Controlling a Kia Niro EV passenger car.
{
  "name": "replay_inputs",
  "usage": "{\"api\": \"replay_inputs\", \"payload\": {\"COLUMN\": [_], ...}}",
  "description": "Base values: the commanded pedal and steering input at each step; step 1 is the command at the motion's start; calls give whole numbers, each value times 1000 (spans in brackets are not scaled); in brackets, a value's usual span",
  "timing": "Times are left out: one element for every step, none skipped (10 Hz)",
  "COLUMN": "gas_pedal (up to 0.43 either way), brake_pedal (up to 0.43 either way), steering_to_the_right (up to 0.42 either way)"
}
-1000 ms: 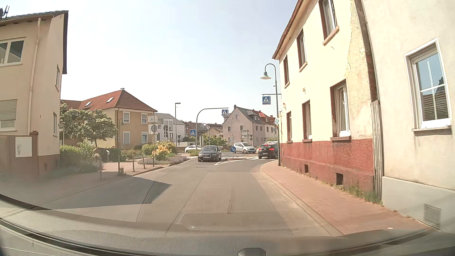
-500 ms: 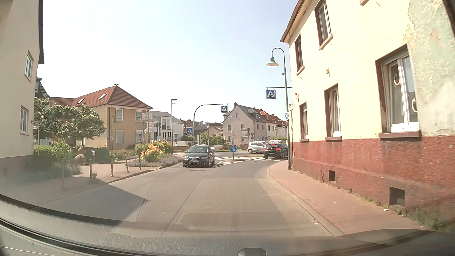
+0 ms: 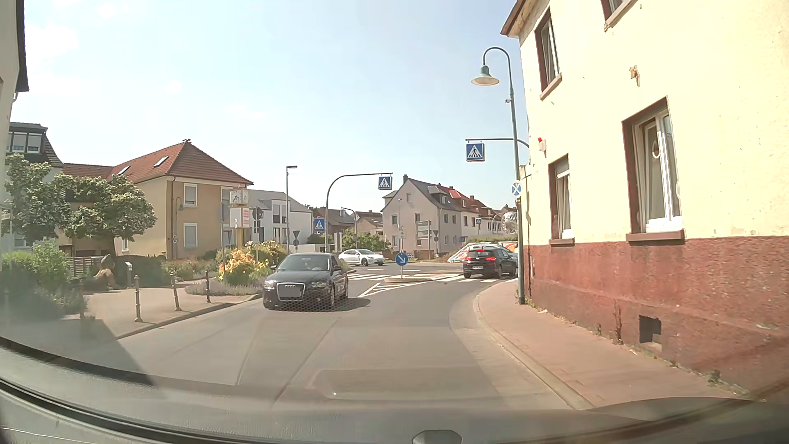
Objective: Follow the waypoints while adhering to traffic rules and regulations
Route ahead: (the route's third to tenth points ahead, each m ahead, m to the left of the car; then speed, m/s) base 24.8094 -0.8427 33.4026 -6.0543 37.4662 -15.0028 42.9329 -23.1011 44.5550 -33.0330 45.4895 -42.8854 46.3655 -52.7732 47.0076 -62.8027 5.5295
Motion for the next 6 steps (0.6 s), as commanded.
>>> {"api": "replay_inputs", "payload": {"gas_pedal": [0,0,0,0,0,0], "brake_pedal": [0,0,0,0,12,24], "steering_to_the_right": [11,10,9,9,9,9]}}
